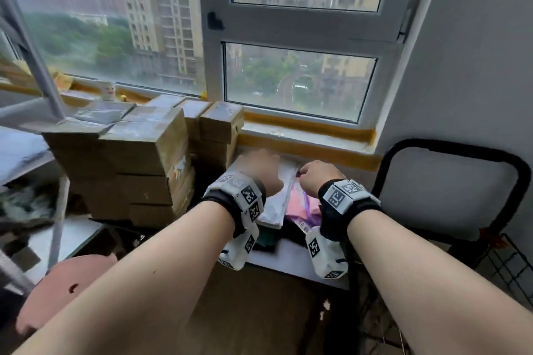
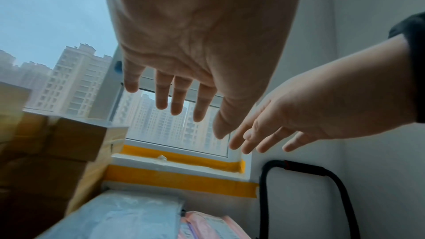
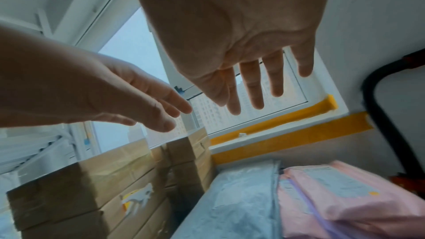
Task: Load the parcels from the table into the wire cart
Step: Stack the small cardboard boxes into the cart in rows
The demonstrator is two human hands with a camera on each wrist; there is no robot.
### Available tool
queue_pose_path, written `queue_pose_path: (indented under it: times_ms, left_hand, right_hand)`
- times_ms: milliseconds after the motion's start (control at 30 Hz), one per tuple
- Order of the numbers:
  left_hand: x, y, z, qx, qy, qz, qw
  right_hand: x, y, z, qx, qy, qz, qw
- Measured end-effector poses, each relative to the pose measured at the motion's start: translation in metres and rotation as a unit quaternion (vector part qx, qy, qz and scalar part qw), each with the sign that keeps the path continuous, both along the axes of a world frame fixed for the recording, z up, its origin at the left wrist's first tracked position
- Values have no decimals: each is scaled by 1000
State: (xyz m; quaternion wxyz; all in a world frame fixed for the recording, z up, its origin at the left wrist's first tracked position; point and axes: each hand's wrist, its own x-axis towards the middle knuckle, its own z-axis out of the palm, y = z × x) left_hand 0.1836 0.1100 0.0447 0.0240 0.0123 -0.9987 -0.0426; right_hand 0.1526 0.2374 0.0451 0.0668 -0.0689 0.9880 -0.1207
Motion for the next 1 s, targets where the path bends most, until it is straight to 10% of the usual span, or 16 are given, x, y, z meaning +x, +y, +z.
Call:
queue_pose_path:
  times_ms: [633, 1000]
  left_hand:
    - [-18, -256, 44, 20, 39, 207, 977]
    - [-37, -340, 25, 127, 5, 238, 963]
  right_hand:
    - [-72, -260, 45, -67, 19, 208, 976]
    - [-95, -327, 19, -150, -89, 107, 979]
